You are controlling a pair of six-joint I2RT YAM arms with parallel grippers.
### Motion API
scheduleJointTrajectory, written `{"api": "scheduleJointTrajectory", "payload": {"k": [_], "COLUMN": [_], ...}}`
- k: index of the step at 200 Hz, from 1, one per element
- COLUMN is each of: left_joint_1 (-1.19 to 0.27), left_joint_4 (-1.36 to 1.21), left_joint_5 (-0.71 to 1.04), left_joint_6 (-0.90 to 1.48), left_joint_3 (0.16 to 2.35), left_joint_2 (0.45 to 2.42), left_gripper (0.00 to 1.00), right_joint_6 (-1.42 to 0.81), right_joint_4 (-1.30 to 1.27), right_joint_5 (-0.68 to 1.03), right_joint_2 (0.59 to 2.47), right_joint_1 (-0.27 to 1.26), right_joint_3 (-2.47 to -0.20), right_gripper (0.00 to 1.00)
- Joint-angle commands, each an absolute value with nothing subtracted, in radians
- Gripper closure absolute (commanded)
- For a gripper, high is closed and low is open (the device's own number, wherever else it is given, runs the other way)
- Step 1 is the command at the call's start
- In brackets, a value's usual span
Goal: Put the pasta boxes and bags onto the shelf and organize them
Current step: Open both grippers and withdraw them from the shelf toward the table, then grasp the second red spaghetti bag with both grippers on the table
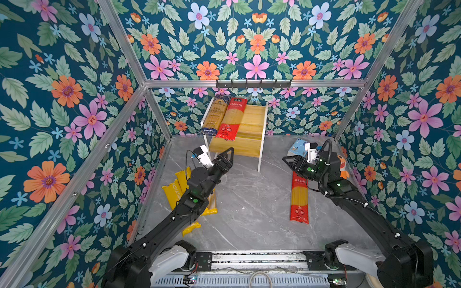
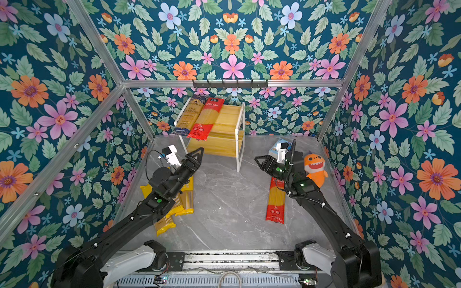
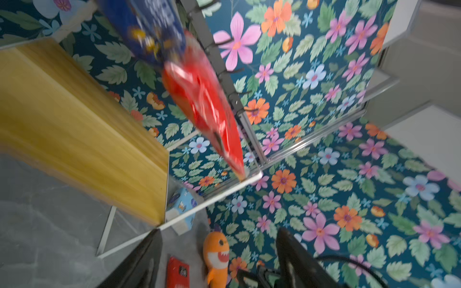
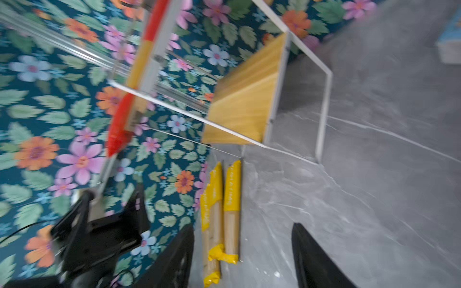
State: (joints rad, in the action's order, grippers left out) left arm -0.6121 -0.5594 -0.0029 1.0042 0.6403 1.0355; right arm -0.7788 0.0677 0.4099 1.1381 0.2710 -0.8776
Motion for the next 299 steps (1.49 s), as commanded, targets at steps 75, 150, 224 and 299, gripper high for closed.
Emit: {"api": "scheduleJointTrajectory", "payload": {"k": [75,150,224,299], "left_joint_1": [-0.984,-1.015,-1.046,-1.047], "left_joint_4": [-0.549,-0.514,-0.341,-0.258], "left_joint_5": [-0.180,-0.045,0.103,0.158], "left_joint_6": [0.779,0.764,0.659,0.643], "left_joint_3": [0.620,0.780,1.033,1.186], "left_joint_2": [1.428,1.700,1.905,2.082], "left_gripper": [0.27,0.29,0.30,0.39], "right_joint_6": [-0.584,-0.683,-0.608,-0.644], "right_joint_4": [0.470,0.451,0.442,0.072], "right_joint_5": [0.155,0.227,0.458,0.562], "right_joint_2": [1.293,1.399,1.226,1.513], "right_joint_1": [0.230,0.470,0.069,-0.069], "right_joint_3": [-0.702,-0.698,-0.653,-0.656], "right_gripper": [0.39,0.45,0.35,0.38]}}
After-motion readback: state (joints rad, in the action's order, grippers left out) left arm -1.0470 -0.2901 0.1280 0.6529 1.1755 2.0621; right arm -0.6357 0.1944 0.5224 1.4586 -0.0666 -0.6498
